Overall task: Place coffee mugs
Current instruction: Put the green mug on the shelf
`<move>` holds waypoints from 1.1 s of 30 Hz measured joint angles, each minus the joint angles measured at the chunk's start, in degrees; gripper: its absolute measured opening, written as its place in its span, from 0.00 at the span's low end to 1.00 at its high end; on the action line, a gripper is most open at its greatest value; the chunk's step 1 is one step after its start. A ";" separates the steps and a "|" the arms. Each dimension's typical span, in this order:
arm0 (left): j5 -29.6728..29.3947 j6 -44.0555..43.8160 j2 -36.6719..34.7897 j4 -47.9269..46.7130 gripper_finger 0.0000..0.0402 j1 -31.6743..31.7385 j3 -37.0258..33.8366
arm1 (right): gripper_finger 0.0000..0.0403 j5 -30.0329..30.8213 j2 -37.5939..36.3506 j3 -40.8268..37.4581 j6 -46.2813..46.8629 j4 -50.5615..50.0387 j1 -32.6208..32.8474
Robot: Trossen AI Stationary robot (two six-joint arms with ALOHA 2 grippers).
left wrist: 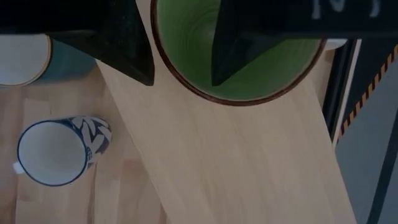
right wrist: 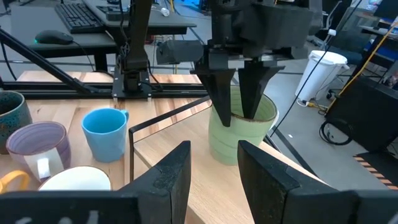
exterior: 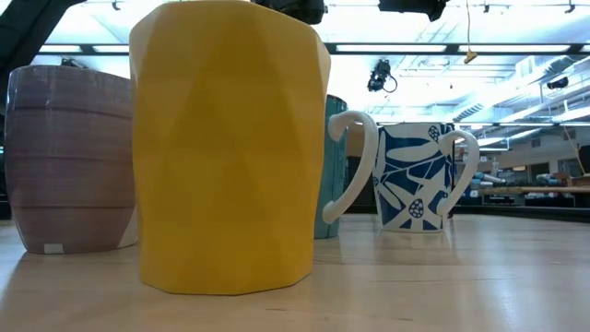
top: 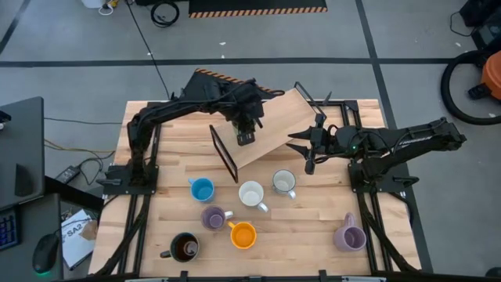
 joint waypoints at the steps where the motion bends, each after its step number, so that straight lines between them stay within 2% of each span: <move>1: -0.04 0.00 -0.08 -0.16 0.44 0.00 0.17 | 0.34 -0.01 0.00 0.00 0.00 0.00 0.00; 8: -0.22 0.61 -0.24 -3.43 0.47 0.04 4.09 | 0.34 0.01 0.00 0.00 -0.07 0.24 0.00; 16: -2.55 1.77 -0.42 -8.78 0.47 -1.95 12.46 | 0.34 0.01 0.00 0.00 -0.68 0.24 0.00; 29: -3.37 5.05 -1.82 -7.20 0.43 -9.98 12.40 | 0.34 0.12 3.37 0.02 -0.68 -0.16 1.09; 33: -3.86 4.74 -2.28 -5.35 0.43 -12.17 10.02 | 0.34 2.35 3.43 0.02 -0.68 -0.13 1.73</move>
